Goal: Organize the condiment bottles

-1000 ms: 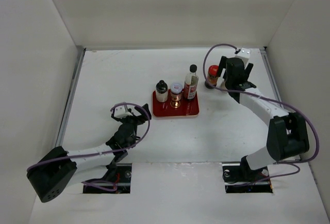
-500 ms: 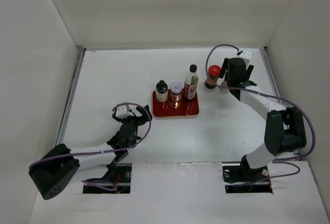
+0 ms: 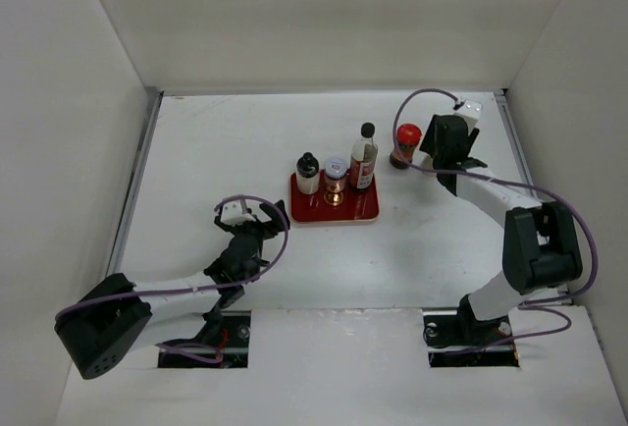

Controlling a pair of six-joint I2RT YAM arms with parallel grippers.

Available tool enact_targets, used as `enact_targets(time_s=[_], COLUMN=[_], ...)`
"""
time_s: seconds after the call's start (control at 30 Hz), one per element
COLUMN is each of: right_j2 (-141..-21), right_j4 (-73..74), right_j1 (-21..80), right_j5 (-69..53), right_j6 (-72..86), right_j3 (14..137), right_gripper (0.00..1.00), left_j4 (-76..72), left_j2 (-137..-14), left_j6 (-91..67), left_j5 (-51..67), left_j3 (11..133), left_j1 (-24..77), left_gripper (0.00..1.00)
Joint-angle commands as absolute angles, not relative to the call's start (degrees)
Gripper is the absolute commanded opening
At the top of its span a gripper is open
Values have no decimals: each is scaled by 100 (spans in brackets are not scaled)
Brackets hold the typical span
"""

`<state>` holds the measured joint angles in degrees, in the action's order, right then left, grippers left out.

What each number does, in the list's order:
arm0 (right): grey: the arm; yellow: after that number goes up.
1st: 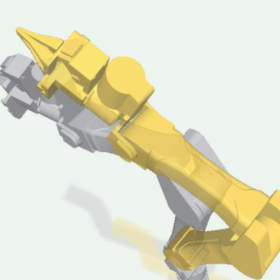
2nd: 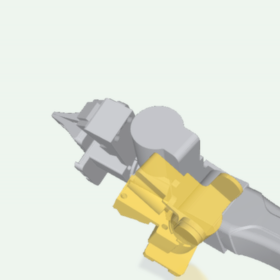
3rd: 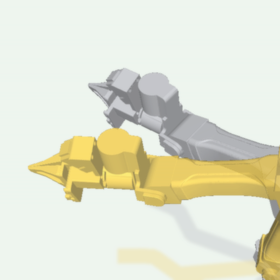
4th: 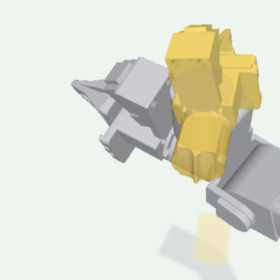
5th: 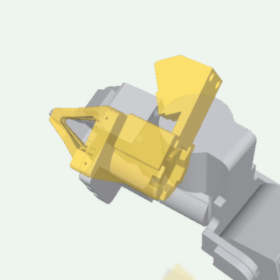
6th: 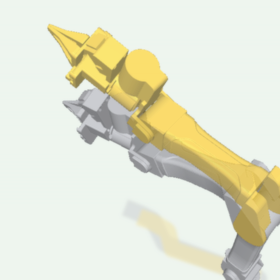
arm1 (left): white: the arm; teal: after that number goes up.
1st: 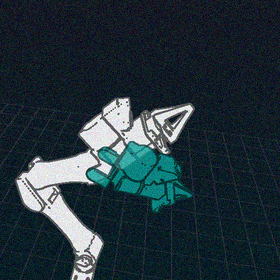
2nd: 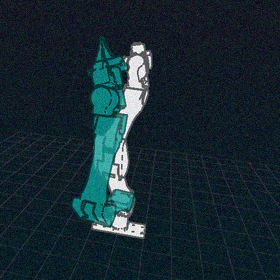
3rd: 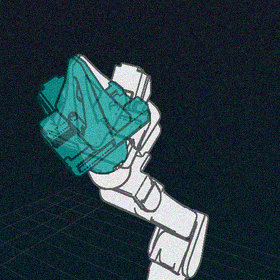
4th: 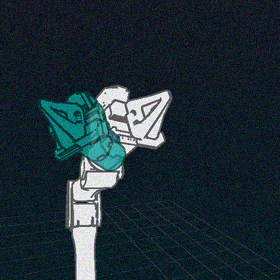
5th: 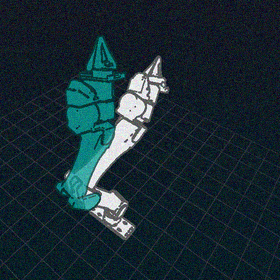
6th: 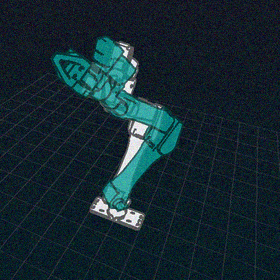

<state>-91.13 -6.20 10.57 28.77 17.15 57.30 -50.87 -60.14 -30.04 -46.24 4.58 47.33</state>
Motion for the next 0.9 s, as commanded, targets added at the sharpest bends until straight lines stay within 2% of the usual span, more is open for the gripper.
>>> enact_targets(time_s=[0.0,0.2,0.43,0.57,0.87], right_j2=[-8475,-6779,-5661,-6141,-8084], right_j4=[-1230,-749,88,-419,-1933], right_j1=[1032,1760,3920,5029,5462], right_j5=[3409,3779,3718,3665,3182], right_j6=[1802,1995,2241,2329,1802], right_j3=[5424,4545,4166,4612,5738], right_gripper=[52,51,52,52,53], left_j4=[-5396,-5405,-5414,-5423,-5405], left_j2=[-6029,-6047,-6011,-5950,-5800], left_j6=[-3041,-3050,-3067,-3085,-3138], left_j5=[-4579,-4579,-4641,-4658,-4807], left_j3=[633,650,641,615,545], left_j1=[4768,4803,4785,4794,4821], left_gripper=[95,95,96,97,98])
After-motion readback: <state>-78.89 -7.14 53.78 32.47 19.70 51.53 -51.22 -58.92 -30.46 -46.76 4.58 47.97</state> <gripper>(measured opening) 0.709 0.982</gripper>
